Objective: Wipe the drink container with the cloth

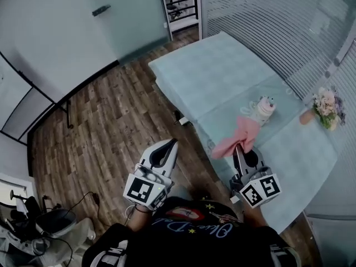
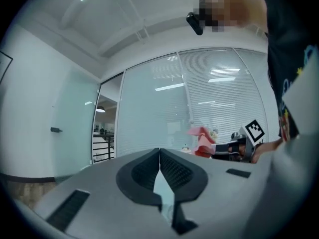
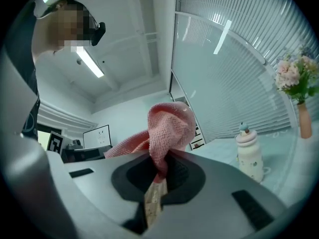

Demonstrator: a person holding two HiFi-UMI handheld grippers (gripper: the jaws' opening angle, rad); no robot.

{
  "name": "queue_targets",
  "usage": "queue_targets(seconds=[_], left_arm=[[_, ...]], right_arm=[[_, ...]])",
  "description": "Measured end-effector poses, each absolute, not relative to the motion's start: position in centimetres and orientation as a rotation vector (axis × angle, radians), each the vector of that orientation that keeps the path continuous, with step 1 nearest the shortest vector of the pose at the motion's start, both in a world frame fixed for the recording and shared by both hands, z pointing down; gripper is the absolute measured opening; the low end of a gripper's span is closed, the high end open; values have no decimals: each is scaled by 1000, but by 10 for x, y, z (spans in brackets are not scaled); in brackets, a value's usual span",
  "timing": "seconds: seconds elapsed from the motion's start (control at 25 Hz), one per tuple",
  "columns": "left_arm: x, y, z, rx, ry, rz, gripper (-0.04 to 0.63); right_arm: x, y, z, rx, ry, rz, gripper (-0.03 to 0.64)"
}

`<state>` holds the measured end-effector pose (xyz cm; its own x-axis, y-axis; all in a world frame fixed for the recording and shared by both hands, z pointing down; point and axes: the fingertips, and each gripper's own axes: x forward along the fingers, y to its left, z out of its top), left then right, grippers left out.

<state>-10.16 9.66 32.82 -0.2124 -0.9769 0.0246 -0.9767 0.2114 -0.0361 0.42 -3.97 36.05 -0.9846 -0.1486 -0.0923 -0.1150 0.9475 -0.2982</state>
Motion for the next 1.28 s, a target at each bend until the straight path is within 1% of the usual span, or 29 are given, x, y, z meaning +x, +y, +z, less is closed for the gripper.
queue_targets(seconds=[0.24, 0.6, 0.8, 1.04, 1.28], left_arm=[[-122, 31, 329, -2246, 2197, 9, 5], [-161, -91, 322, -2613, 1715, 29, 5], [-176, -141, 337, -2768, 1488, 46, 5], [-184, -171, 339, -2869, 1292, 45, 5], [-187, -190, 342, -2937, 1188, 48, 5]], right_arm=[[-9, -51, 371, -420, 2994, -480, 14], [-43, -117, 387, -943, 2882, -545, 14], [-60, -147, 409, -1170, 2775, -583, 14], [-81, -179, 427, -1308, 2702, -642, 14], [-78, -205, 439, -1401, 2538, -785, 14]])
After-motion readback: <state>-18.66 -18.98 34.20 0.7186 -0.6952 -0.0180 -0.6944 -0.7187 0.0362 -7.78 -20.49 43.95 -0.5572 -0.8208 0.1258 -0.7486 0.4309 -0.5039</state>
